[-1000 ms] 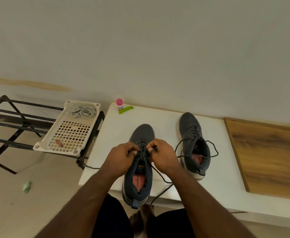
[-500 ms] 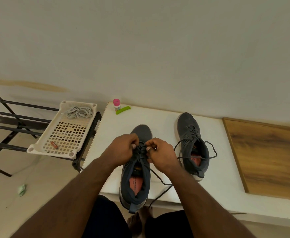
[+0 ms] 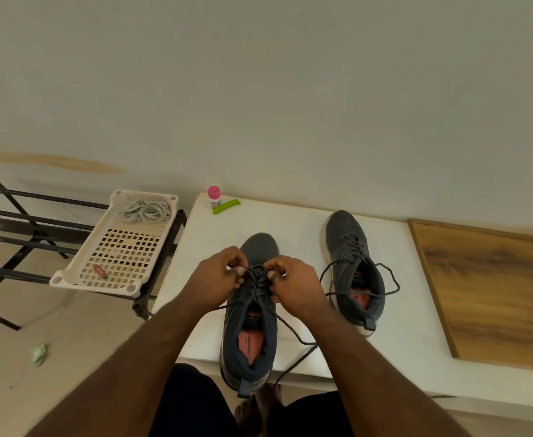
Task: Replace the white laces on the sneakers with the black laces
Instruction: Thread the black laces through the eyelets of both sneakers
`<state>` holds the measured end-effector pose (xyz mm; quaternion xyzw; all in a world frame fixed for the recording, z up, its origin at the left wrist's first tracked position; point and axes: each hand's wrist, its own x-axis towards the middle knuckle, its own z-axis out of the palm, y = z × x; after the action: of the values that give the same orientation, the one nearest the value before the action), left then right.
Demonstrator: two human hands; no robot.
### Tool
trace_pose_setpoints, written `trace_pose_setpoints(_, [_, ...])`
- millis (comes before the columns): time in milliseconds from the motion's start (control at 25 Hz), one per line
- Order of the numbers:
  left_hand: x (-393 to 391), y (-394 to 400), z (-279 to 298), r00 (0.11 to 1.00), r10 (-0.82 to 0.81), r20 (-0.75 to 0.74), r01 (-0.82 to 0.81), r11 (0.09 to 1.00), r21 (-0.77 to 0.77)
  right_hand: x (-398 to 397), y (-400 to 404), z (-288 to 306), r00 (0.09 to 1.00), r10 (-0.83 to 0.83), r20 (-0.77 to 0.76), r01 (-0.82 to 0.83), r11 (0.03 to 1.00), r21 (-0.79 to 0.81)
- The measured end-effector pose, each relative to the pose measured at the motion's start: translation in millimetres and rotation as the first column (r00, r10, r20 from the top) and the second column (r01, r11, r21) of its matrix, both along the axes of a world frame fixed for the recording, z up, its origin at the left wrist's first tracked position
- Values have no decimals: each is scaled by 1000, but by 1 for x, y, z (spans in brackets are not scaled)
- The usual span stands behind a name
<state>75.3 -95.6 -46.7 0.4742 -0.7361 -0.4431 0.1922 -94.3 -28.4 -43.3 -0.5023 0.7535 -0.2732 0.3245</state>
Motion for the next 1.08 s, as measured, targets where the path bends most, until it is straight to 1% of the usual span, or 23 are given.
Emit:
trace_pose_setpoints(80, [-1, -2, 0, 993, -105, 45, 107, 993, -44, -1, 0, 0, 1000, 8, -15, -8, 1000, -14])
trace_pose_setpoints(120, [-3, -2, 0, 989, -125, 81, 130, 989, -66, -1, 0, 0, 1000, 18, -25, -18, 1000, -22])
trace_pose_setpoints(200, [-6, -2, -3, 992, -77, 104, 86, 993, -83, 0, -3, -1, 999, 34, -35, -35, 999, -23])
trace_pose_setpoints(280, [-6, 0, -6, 997, -15, 76, 21, 998, -67, 0, -8, -2, 994, 73, -82, -72, 997, 10])
trace_pose_setpoints(400, [-4, -1, -9, 998, -23, 64, 25, 999, -37, 1, -19, -1, 950, 197, -244, -177, 979, 103])
trace_pose_setpoints(520, [-4, -3, -8, 995, -42, 90, 45, 999, -29, 6, -22, 2, 925, 218, -312, -183, 973, 137])
trace_pose_setpoints(680, [-4, 0, -11, 993, -47, 109, 49, 999, -18, 4, -18, -2, 966, 85, -244, -67, 995, 80])
trace_pose_setpoints(840, [-2, 2, -8, 997, -26, 67, 26, 1000, 1, -3, -14, -6, 977, 107, -182, -103, 994, 35])
trace_pose_setpoints(920, [2, 4, -5, 998, -49, 42, 49, 999, 19, -3, -11, -8, 986, 84, -141, -82, 996, 19])
trace_pose_setpoints(1000, [6, 8, -2, 994, -98, 57, 98, 995, -7, -4, -8, -10, 990, 52, -130, -53, 999, -1])
trace_pose_setpoints(1080, [5, 9, -1, 987, -124, 106, 131, 989, -66, -3, -6, -11, 988, 41, -146, -43, 999, -10])
